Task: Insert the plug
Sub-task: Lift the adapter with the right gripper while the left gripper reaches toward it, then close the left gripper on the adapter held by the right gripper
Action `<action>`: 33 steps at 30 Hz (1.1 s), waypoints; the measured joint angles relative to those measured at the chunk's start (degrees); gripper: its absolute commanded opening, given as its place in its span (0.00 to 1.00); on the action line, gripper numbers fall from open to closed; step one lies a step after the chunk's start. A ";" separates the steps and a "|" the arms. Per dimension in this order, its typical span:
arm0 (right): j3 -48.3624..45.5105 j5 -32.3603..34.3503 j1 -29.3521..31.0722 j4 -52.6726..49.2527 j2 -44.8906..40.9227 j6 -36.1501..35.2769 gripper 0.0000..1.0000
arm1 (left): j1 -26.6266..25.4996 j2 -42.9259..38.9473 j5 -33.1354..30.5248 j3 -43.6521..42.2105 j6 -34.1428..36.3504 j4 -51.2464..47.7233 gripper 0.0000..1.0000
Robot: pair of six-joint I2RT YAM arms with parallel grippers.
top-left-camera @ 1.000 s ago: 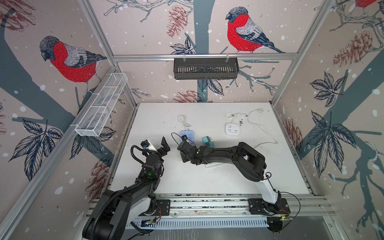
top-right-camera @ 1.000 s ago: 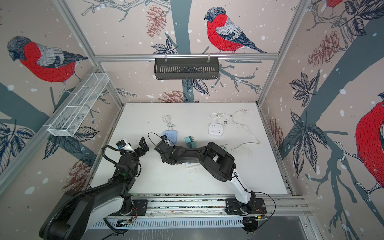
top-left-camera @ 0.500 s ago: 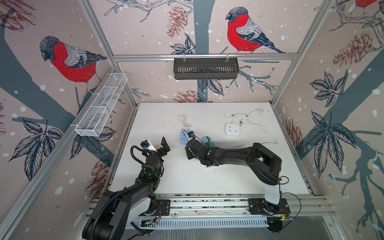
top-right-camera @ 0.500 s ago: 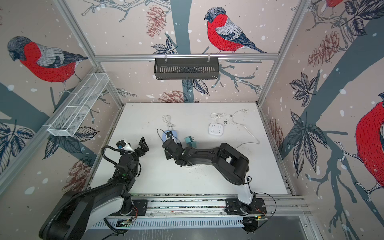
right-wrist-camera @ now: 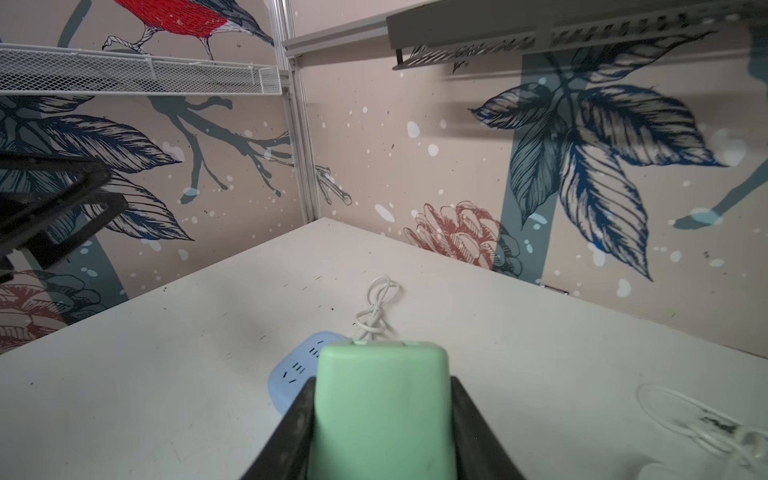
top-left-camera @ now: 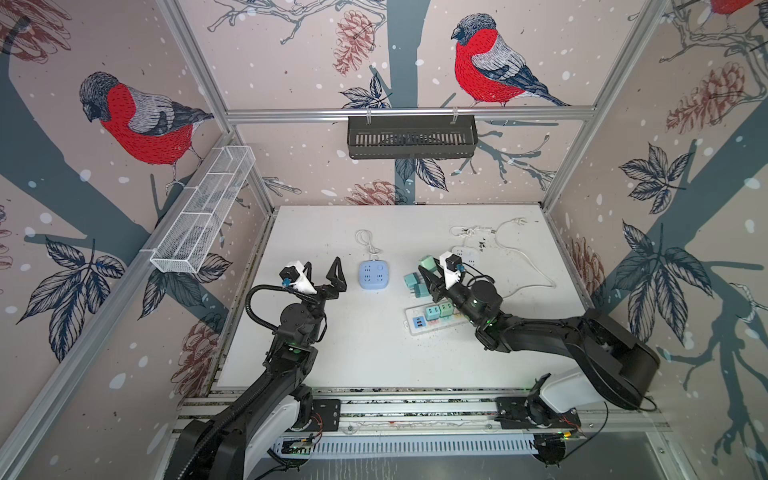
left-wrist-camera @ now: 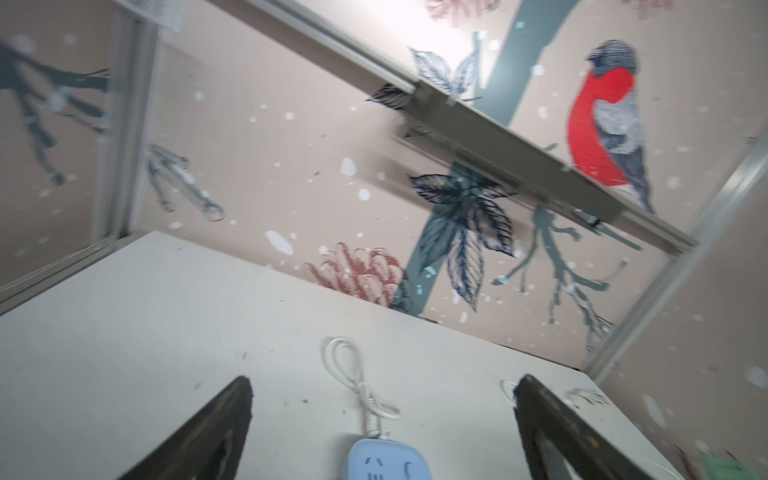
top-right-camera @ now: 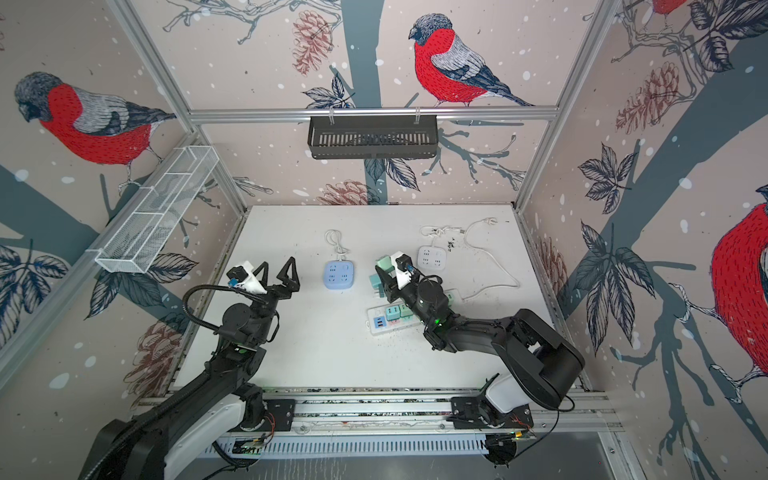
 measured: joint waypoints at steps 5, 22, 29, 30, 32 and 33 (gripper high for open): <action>-5.25 -3.78 -2.01 7.17 -5.42 -4.55 0.22 | -1.27 1.51 17.40 5.25 1.99 -0.70 0.91; -14.47 -2.29 4.61 16.81 -9.20 -28.35 0.21 | -17.14 17.44 40.26 25.27 19.71 -22.86 0.85; -15.02 1.07 7.74 19.23 -7.41 -34.05 0.21 | -21.29 20.92 40.39 30.73 25.00 -31.47 0.85; -15.15 1.25 7.93 19.67 -7.23 -34.21 0.21 | -21.38 21.22 40.37 31.08 25.24 -31.89 0.85; -15.50 2.40 8.57 20.57 -6.78 -35.56 0.21 | -21.46 21.86 40.33 31.74 25.51 -32.98 0.85; -15.69 2.38 8.79 20.98 -6.58 -35.69 0.21 | -21.51 22.12 40.33 32.00 25.55 -33.44 0.85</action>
